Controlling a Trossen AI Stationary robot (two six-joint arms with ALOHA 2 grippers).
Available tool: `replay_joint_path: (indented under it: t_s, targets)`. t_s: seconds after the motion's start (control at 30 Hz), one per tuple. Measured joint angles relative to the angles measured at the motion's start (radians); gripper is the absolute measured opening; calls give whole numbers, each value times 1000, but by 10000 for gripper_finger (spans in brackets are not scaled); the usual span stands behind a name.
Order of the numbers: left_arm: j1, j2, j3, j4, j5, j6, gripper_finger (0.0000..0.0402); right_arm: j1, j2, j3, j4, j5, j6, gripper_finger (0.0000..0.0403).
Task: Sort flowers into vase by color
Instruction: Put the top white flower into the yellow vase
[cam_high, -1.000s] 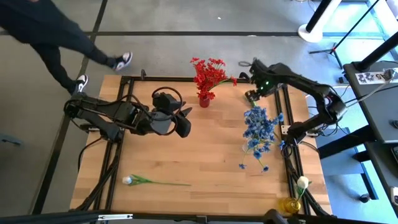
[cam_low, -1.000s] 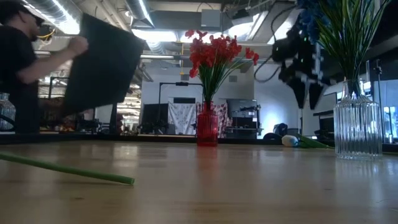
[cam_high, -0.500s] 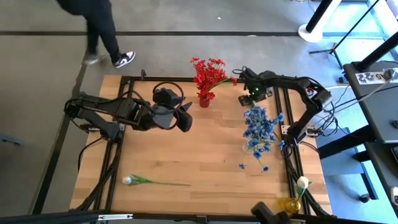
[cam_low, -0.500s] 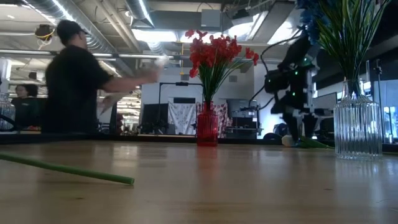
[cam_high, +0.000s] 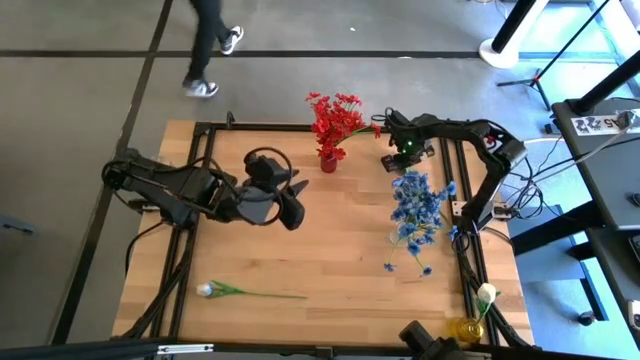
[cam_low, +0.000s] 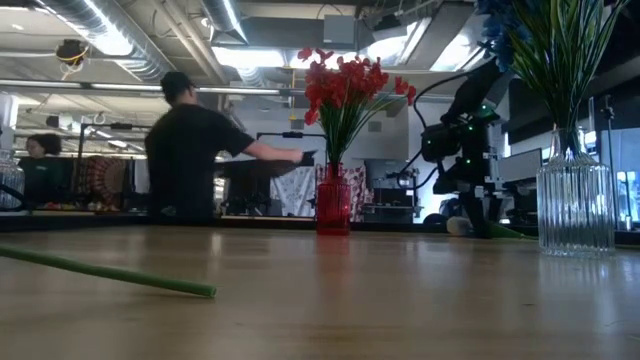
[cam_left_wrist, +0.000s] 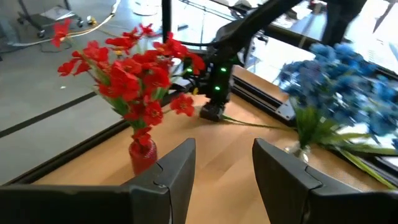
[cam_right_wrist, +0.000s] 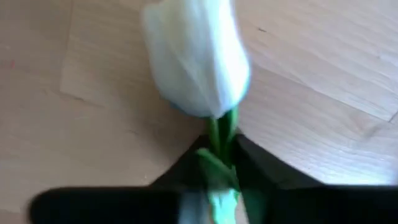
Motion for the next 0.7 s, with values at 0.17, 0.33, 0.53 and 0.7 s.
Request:
replay_joint_path:
  t_s: [0.17,0.33,0.53,0.7]
  targets:
    - [-47,0,0,0,0,20,155,3,-57,14,17,38,-1,11]
    - [-69,0,0,4,-3,16,155,2,-224,80,9,69,0,16]
    - [-72,0,0,6,0,15,155,56,-507,167,62,71,-2,11]
    - [-72,0,0,20,0,14,155,139,-720,234,263,51,7,6]
